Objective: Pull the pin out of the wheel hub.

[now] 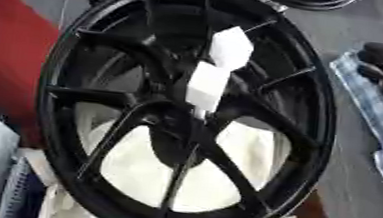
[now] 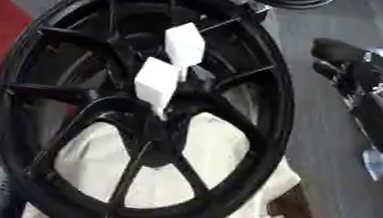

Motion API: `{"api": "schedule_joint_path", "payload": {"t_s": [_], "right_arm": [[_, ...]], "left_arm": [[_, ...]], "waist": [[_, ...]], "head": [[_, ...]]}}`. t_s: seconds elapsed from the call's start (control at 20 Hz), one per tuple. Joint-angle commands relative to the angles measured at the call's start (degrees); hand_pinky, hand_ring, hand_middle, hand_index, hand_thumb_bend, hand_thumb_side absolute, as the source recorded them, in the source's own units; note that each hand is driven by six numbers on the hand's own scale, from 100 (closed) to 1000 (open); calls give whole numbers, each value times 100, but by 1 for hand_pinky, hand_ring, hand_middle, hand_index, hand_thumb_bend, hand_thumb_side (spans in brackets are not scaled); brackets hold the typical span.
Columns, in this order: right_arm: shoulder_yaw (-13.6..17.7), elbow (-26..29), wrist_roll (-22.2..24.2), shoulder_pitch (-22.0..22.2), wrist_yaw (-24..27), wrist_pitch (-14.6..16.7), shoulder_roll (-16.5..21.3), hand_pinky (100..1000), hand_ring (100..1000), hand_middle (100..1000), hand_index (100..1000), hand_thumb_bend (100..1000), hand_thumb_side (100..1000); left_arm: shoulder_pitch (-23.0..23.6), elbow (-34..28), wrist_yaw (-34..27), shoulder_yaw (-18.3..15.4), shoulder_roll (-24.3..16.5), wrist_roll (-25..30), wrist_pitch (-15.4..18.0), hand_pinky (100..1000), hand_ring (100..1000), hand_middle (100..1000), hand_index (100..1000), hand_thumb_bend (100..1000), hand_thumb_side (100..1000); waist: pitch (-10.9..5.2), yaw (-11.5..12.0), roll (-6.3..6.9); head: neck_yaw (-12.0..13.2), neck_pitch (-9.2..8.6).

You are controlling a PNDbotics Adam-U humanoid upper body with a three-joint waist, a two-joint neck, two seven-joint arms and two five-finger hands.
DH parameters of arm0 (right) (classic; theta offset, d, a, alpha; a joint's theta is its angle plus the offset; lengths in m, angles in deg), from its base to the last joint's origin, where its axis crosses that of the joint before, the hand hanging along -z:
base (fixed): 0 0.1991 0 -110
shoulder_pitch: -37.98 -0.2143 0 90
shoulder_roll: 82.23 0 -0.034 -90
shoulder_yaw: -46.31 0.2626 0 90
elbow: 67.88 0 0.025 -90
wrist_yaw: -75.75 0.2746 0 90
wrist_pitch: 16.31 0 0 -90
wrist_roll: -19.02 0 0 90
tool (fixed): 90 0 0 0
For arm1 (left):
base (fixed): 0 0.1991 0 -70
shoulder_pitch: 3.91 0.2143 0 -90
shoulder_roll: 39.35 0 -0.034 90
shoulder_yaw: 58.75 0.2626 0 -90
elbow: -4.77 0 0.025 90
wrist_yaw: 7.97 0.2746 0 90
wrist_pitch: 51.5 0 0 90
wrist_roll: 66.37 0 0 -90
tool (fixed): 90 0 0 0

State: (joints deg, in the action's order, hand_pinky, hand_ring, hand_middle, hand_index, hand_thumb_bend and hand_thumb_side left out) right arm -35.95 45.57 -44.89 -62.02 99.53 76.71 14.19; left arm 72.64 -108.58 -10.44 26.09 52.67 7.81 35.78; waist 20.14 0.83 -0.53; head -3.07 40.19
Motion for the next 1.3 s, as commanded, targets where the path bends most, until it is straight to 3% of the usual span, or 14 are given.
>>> {"api": "schedule_joint_path", "payload": {"t_s": [0.05,0.3,0.45,0.65,0.85,1.05,1.3], "right_arm": [[55,114,-6,-4,-1,25,143,997,989,907,801,100,670],[53,114,-4,-21,7,27,159,999,992,912,807,100,667],[28,114,32,-85,72,231,414,995,996,918,817,100,651],[-107,114,302,-327,126,1058,1412,966,997,919,831,100,585],[-300,114,468,-694,-36,1770,2511,942,992,914,835,100,453],[-616,114,611,-1149,-364,2073,3372,930,999,920,846,100,360],[-1129,114,976,-1875,-831,2249,3870,927,1000,932,865,100,362]], "left_arm": [[-58,-125,12,-52,-53,-52,47,712,596,502,690,100,638],[-62,-125,39,-72,-61,-91,58,711,594,498,690,100,641],[-25,-125,49,-79,-73,-110,44,710,592,497,689,100,641],[10,-125,59,-63,-130,-97,33,710,593,498,689,100,640],[60,-125,54,-43,-187,-84,-2,708,593,497,688,100,641],[78,-125,51,-22,-242,-70,-22,708,594,498,688,100,640],[89,-125,37,12,-287,-33,-50,708,595,498,688,100,641]], "waist": [[-96,1,-9],[-80,6,-23],[-91,-5,-37],[-170,-45,-83],[-236,-69,-130],[-288,-56,-181],[-314,17,-246]], "head": [[5,-65],[32,-70],[20,-30],[-53,64],[-58,143],[-64,177],[-161,184]]}}
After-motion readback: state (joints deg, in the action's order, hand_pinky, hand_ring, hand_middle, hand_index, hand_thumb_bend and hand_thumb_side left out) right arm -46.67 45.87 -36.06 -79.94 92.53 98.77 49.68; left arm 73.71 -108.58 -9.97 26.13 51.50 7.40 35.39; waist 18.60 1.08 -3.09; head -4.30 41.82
